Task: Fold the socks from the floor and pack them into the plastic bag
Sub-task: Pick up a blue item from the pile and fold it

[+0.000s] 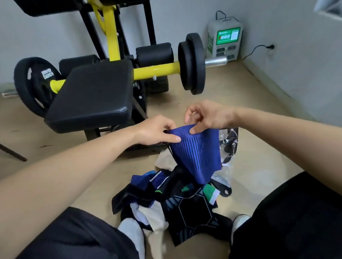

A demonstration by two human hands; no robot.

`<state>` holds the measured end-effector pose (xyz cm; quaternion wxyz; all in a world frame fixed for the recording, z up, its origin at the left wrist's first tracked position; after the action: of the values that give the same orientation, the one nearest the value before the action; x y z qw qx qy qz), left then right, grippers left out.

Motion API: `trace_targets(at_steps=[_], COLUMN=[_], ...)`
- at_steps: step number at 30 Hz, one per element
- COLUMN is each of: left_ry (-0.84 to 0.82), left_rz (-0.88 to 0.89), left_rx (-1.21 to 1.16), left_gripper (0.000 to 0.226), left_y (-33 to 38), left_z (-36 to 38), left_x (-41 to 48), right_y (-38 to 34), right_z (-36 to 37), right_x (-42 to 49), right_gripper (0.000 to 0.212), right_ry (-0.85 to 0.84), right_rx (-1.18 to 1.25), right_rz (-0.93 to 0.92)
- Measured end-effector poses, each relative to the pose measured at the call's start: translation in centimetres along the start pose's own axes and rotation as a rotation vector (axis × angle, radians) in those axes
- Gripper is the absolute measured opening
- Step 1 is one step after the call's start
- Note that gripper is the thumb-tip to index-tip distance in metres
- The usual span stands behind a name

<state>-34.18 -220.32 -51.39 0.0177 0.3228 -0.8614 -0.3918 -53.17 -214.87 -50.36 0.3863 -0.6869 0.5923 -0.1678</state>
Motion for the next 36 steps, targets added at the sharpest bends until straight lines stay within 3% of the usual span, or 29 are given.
trace_targets(at_steps=[4, 7, 12, 17, 22, 26, 36], left_ry=[0.083, 0.159, 0.271, 0.256, 0.136, 0.112, 0.411], left_rz=[0.075, 0.125, 0.058, -0.079, -0.106, -0.169, -0.282], left_rx=[-0.099, -0.187, -0.178, 0.052, -0.004, -0.109, -0.320], left_gripper=[0.016, 0.014, 0.016, 0.027, 0.017, 0.017, 0.017], left_y=[-0.4, -1.1, -4.5, -8.8, -9.7, -9.9, -6.6], left_z=[-0.4, -1.2, -2.1, -2.0, -0.9, 0.4, 0.3], left_x=[0.0, 0.3, 0.8, 1.0, 1.1, 1.4, 2.6], right_y=[0.5, 2.8, 7.9, 7.9, 7.1, 7.8, 9.3], right_z=[0.5, 1.5, 1.8, -1.0, -4.1, -5.9, -5.7], right_x=[-1.0, -1.9, -2.3, -0.9, -0.8, -1.8, -2.9], right_gripper=[0.031, 0.015, 0.011, 0.008, 0.013, 0.011, 0.013], right_ry=[-0.053, -0.094, -0.053, 0.144, 0.407, 0.486, 0.633], right_rx=[-0.048, -0.056, -0.096, 0.011, 0.077, 0.144, 0.202], right_rz=[0.071, 0.127, 0.222, 0.216, 0.193, 0.217, 0.327])
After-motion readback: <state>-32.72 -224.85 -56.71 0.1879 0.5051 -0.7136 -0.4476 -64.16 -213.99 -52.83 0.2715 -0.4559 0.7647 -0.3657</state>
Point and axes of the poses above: each hand's wrist, its own x-axis towards the middle knuckle, its own z-axis out of the palm, y = z × x, the point moved 3 cm from there along x, towards the middle knuckle, and after that the axes turned 8 degrees about -x, right-handed, at the moved point
